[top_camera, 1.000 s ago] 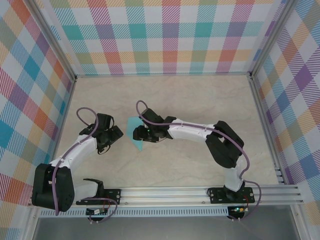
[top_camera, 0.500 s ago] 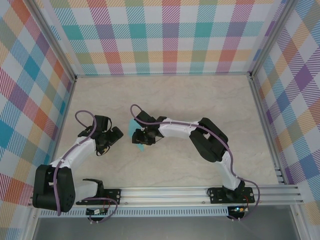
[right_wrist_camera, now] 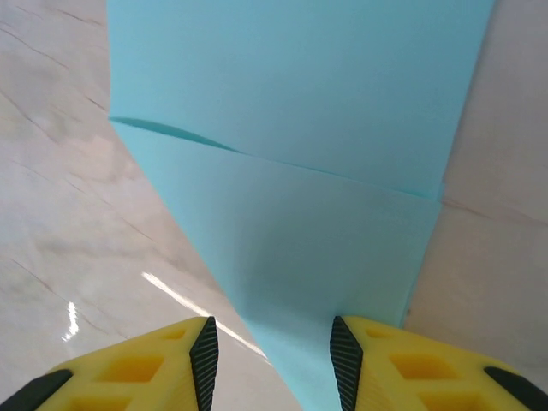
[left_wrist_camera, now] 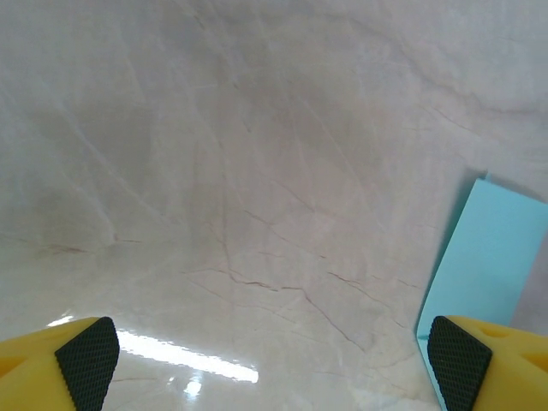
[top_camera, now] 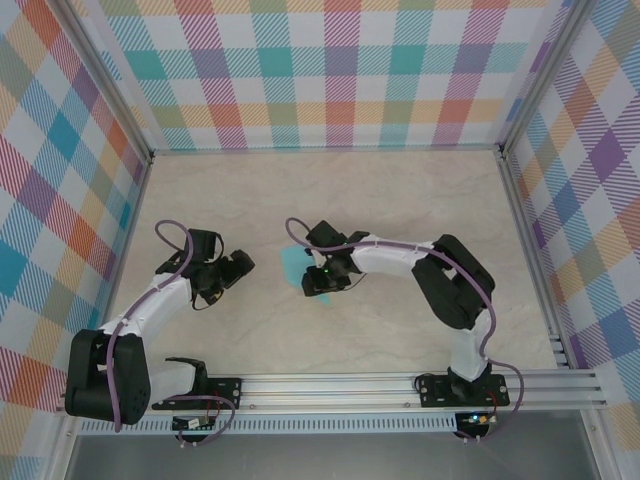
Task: Fold a paper plane with a square sheet of paper (pick it up from the middle)
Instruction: Move the paper to the center of the table, then fold the wing for the fifth time at the center of the table.
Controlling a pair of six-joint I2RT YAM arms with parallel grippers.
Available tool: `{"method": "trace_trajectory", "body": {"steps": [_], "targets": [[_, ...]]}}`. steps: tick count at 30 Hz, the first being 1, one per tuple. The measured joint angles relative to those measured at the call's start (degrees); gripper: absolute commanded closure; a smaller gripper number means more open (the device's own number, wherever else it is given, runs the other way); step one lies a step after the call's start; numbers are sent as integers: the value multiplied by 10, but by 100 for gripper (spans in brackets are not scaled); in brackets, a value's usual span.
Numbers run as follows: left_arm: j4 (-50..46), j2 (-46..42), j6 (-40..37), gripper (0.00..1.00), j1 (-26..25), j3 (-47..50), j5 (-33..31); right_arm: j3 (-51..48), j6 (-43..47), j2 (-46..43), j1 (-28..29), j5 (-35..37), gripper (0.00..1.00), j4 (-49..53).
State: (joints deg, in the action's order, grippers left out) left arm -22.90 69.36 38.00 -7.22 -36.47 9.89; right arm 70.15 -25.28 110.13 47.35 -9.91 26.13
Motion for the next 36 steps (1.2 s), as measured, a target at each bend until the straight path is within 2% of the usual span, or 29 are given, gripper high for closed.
{"method": "trace_trajectory", "body": {"steps": [4, 10, 17, 25, 36], "targets": [[15, 0, -3, 5, -6, 0, 27, -29, 3, -40, -9, -2, 58, 1], [40, -4, -3, 5, -29, 4, 57, -45, -76, -96, -7, 13, 62, -54], [80, -5, 2, 5, -58, 15, 90, -50, -155, -79, -13, 26, 62, -107], [129, 6, 22, 5, -81, 33, 128, -74, -185, -39, -35, 13, 63, -144], [196, 60, 61, 9, -135, 34, 173, -118, -224, -31, -65, -46, 64, -217]]}}
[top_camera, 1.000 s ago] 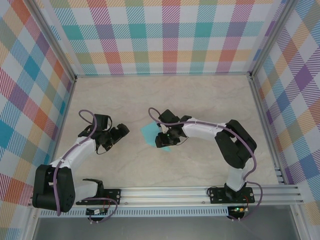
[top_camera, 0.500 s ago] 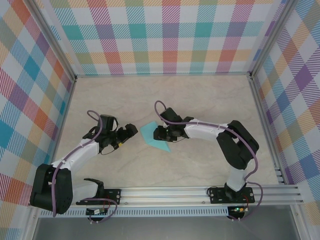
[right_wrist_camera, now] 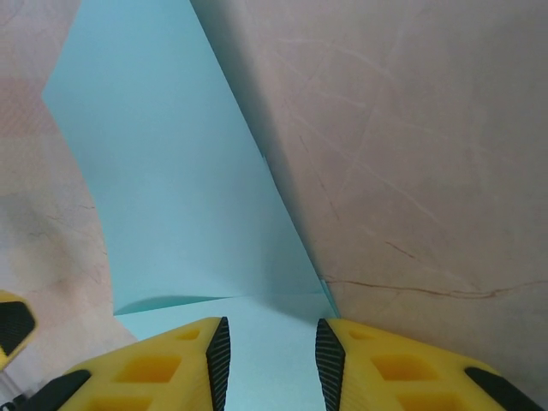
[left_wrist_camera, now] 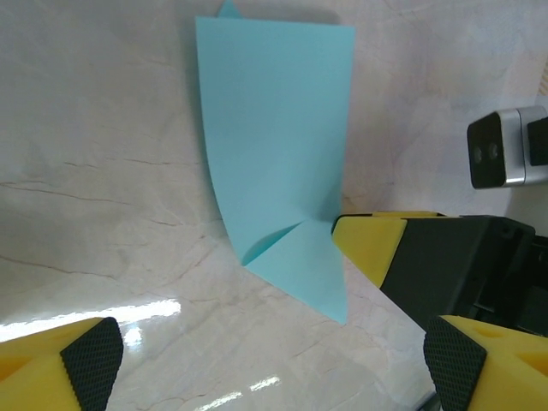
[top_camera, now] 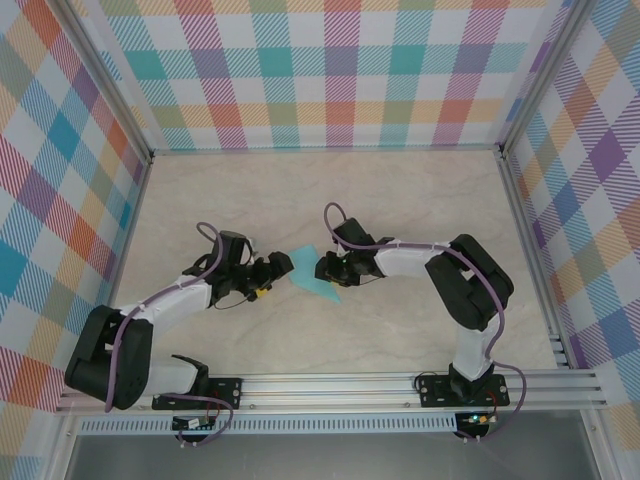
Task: Fold a paper plane with a square sheet of paper (pick it up from the middle)
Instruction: Fold the wing for the fifth time at the center of the table.
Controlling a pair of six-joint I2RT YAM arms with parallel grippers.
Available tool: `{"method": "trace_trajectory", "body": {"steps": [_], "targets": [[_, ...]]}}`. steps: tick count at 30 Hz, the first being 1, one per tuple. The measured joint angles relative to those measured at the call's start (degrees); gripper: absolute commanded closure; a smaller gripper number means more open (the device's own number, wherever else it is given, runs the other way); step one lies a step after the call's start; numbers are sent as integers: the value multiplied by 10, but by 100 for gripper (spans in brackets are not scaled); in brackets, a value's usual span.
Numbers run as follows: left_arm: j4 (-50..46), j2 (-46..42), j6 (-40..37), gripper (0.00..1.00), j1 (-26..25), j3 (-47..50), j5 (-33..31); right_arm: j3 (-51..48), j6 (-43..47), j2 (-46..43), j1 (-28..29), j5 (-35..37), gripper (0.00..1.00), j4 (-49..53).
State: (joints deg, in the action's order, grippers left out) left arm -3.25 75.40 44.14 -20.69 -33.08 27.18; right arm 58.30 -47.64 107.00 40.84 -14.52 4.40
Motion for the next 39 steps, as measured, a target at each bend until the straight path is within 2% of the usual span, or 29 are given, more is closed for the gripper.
{"method": "trace_trajectory", "body": {"steps": [4, 10, 14, 27, 30, 39], "targets": [[26, 35, 22, 17, -19, -1, 6, -14, -7, -2, -7, -17, 65, -21], [50, 102, 60, 40, -48, -17, 11, -26, -13, -3, -15, -34, 65, -43], [54, 131, 75, 52, -58, -36, 10, -33, -13, -5, -19, -38, 66, -53], [53, 162, 77, 61, -62, -61, 2, -43, -12, -6, -26, -51, 66, -72], [53, 162, 77, 66, -62, -62, 2, -44, -12, -7, -26, -52, 64, -74], [54, 162, 88, 88, -62, -65, 2, -66, 43, -32, -26, -46, 46, -90]]}}
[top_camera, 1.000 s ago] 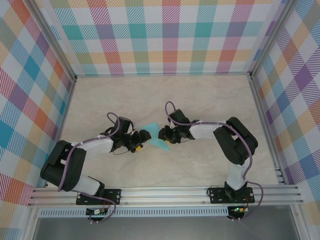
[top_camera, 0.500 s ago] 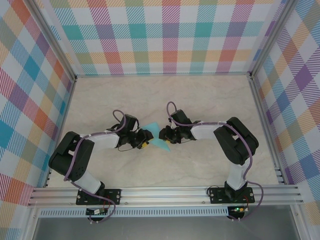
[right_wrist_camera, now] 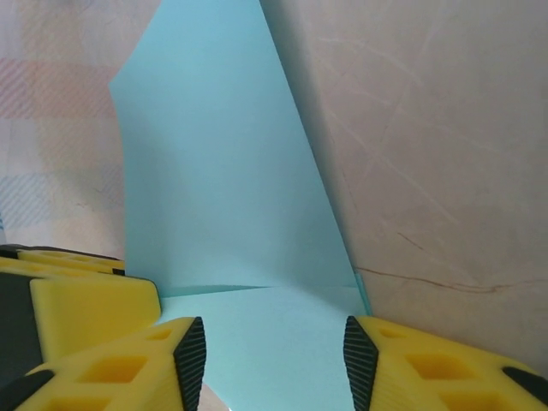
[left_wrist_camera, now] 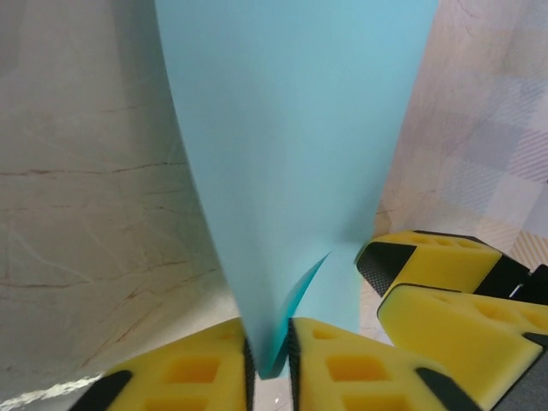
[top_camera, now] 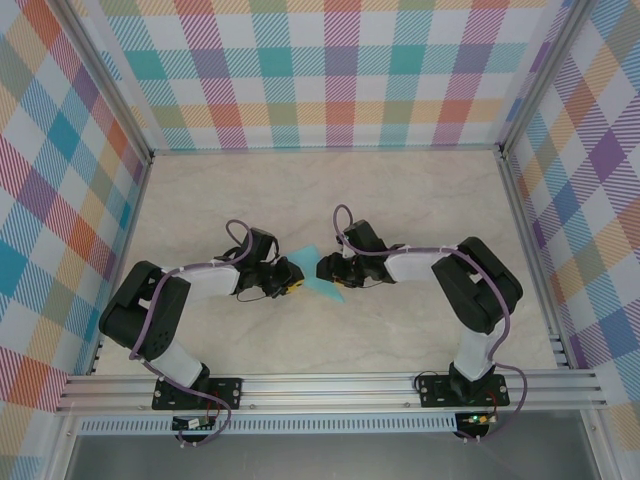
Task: Fold a paper plane with a square sheet of paper (pick it up from the middle)
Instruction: Fold the wing for the fifth time at the center of the table.
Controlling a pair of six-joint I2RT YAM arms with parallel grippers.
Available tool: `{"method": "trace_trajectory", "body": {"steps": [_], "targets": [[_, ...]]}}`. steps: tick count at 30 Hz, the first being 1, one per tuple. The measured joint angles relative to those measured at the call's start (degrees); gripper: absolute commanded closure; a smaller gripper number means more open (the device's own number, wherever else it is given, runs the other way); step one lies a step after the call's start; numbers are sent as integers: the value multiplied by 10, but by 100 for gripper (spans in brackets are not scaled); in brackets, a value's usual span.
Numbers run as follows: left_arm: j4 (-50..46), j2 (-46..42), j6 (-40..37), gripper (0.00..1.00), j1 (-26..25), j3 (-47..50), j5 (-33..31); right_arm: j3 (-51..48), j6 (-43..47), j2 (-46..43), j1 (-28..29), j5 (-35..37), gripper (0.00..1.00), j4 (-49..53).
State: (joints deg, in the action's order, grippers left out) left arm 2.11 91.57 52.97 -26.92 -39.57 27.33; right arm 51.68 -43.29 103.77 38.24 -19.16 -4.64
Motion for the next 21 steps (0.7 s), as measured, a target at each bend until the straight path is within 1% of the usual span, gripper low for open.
{"method": "trace_trajectory", "body": {"steps": [1, 4, 9, 11, 14, 19, 21], "targets": [[0, 0, 1, 90, 0, -1, -1, -2, 11, -5, 0, 6, 44, 5], [-4, 0, 2, 94, -2, -6, -9, -6, 46, -24, -1, 23, 34, 21], [-16, 0, 4, 96, -11, -16, -24, -20, 108, -100, 0, 57, 16, 39], [-21, -2, 8, 96, -13, -19, -29, -21, 134, -132, 0, 77, 14, 42], [-24, -8, 19, 97, -15, -21, -34, -29, 170, -163, 2, 109, 13, 42], [-32, -23, 43, 98, -16, -31, -39, -54, 237, -172, 15, 154, 13, 42], [-36, -29, 53, 98, -16, -34, -41, -72, 275, -172, 35, 183, 14, 29]]}}
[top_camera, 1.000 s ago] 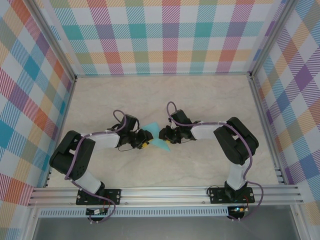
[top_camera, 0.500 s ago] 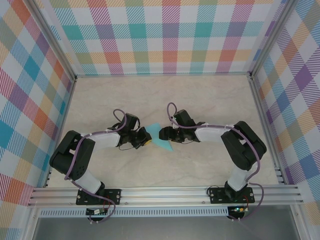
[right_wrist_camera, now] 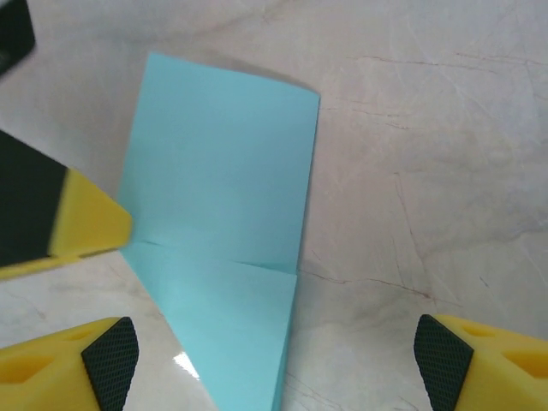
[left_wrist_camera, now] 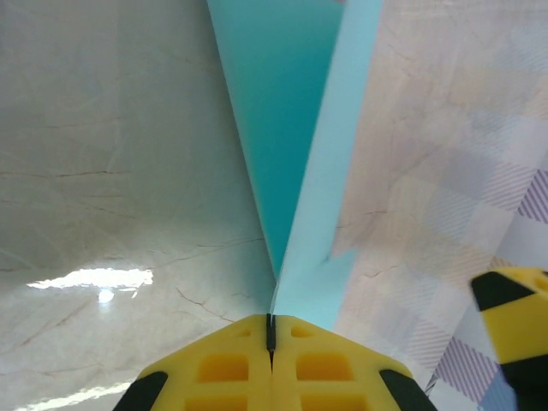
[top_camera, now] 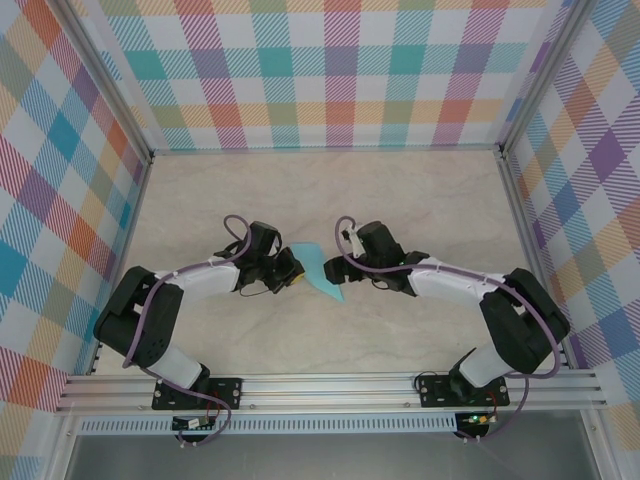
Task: Fold a paper plane with a square sheet of paper (pick it up from the middle)
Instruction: Fold the wing for the fifth time at the center of the table.
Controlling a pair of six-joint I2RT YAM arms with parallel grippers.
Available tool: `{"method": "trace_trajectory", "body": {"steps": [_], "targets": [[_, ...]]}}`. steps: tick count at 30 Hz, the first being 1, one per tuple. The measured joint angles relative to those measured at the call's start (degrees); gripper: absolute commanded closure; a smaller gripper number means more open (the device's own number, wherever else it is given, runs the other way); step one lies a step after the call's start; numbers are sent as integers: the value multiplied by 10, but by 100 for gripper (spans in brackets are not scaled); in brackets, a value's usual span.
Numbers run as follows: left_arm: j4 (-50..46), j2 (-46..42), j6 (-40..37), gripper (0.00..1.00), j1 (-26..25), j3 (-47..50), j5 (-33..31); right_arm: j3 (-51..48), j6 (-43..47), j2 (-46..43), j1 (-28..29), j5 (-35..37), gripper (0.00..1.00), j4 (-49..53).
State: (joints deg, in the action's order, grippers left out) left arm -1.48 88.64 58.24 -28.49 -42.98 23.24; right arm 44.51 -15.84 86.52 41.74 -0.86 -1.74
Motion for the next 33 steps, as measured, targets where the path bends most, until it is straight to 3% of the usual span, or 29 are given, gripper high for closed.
{"method": "trace_trajectory", "body": {"steps": [9, 19, 25, 33], "targets": [[-14, -12, 32, 99, 0, -5, -4, -71, 141, -1, 78, 54, 37, -104], [-16, -12, 42, 100, -2, -12, -8, -71, 245, 58, 123, 76, 36, -217], [-21, -12, 42, 100, -3, -12, -13, -71, 282, 104, 131, 103, 50, -259], [-31, -12, 42, 100, -3, -12, -15, -69, 303, 132, 131, 139, 60, -299]]}}
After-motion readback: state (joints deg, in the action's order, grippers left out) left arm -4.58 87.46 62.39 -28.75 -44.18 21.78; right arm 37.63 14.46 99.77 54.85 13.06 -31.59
